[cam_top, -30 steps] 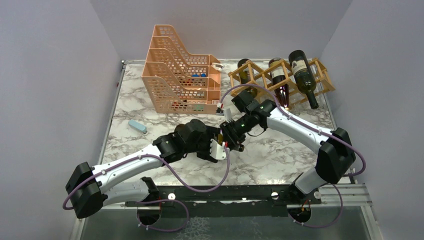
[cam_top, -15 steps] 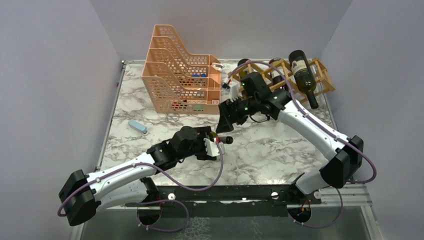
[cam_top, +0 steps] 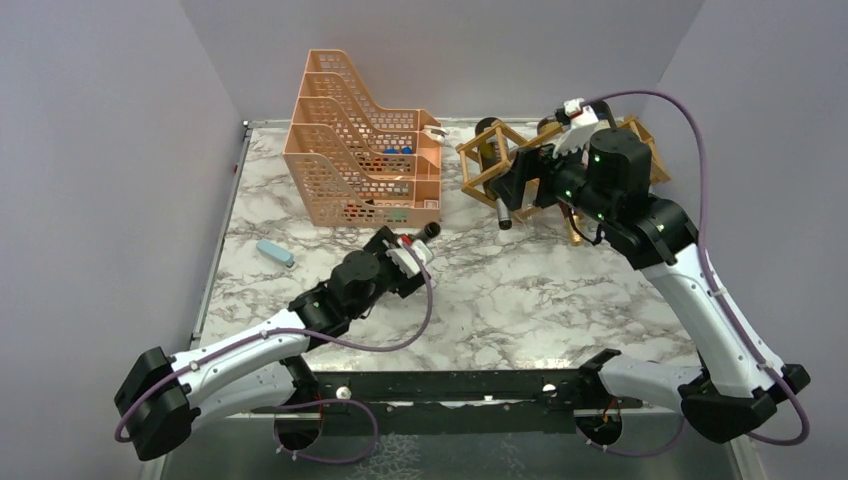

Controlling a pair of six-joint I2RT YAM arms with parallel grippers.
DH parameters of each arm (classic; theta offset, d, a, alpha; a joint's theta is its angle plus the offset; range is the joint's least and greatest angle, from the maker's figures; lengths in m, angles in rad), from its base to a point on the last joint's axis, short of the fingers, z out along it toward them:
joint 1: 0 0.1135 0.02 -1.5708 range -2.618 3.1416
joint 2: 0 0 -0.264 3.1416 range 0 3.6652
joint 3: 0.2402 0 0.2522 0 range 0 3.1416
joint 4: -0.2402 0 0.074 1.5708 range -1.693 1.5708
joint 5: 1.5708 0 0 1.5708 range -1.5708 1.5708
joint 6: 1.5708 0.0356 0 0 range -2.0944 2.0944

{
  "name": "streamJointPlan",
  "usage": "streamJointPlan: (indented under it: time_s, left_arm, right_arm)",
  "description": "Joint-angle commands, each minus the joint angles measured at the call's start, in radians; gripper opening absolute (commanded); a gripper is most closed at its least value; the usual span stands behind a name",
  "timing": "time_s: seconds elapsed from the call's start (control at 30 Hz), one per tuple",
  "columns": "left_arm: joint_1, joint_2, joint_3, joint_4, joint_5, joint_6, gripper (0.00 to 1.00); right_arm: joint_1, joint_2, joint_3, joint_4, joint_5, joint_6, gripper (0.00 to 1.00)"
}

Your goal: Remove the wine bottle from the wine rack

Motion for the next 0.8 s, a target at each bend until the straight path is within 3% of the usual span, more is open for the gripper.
streamJointPlan:
  time_s: [0.0,0.13,0.33,0.77]
  left_arm:
    - [0.146,-0.065,-0.005,0.228,-0.167,-0.213,0.51]
    - [0.384,-0.088,-0.042,0.325,-0.086,-0.376,0.51]
    - [0.595,0.019,-0.003,0.382,-0.043,-0.517,0.52]
    - [0.615,0.180,-0.028,0.555,-0.052,-0.481,0.50]
  right_arm:
    - [0.005,-0.040,-0.054,0.085,0.080,-0.009,1.00]
    - [0.004,-0.053,-0.071,0.074,0.106,-0.003,1.00]
    - [0.004,-0.088,-0.102,0.078,0.091,0.016,1.00]
    - [0.005,-0.108,-0.131,0.058,0.079,0.046,1.00]
